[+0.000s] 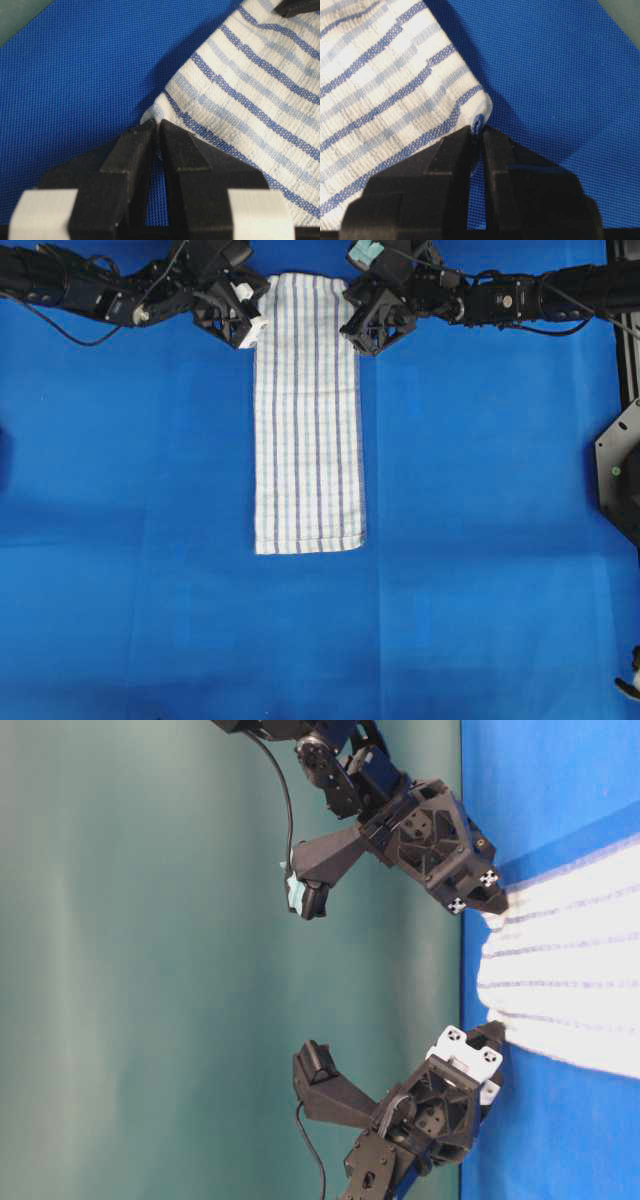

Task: Fold the blue towel.
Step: 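Move both grippers to the strip's top end and grasp its corners, then lift the top end and fold it down onto the bottom half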

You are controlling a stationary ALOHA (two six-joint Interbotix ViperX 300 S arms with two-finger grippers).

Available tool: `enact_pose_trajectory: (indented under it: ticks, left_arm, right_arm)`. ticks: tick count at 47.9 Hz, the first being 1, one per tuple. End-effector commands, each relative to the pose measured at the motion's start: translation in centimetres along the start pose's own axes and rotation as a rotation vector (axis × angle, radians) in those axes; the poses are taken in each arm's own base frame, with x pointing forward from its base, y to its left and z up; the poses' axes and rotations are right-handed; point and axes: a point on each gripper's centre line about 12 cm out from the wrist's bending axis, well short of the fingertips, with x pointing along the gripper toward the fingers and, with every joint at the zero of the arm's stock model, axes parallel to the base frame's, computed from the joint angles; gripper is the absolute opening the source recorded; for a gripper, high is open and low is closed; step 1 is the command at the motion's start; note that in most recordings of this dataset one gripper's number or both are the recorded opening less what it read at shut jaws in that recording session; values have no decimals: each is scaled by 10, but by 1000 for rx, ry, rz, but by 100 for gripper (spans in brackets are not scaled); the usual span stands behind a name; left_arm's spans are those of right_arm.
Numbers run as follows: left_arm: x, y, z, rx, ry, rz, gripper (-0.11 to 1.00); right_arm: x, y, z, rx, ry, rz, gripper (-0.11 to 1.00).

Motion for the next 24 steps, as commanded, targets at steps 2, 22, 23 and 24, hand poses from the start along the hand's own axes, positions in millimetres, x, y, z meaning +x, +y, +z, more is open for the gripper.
enact_pose_trajectory:
  ticks: [2,22,23,24]
  left_arm:
    - [-2,6,7,-5,-14,9,3]
    - [-34,10,49,-11,-110,-3,3]
    - [-36,10,51,-10,-113,-4,3]
    - [-37,10,52,-10,-115,-6,3]
  right_arm:
    - [-5,1,10,3,-32,2,7]
    - [-32,-3,33,20,-113,5,7]
    - [-34,-2,34,19,-117,7,7]
    - [-37,-2,35,20,-123,8,7]
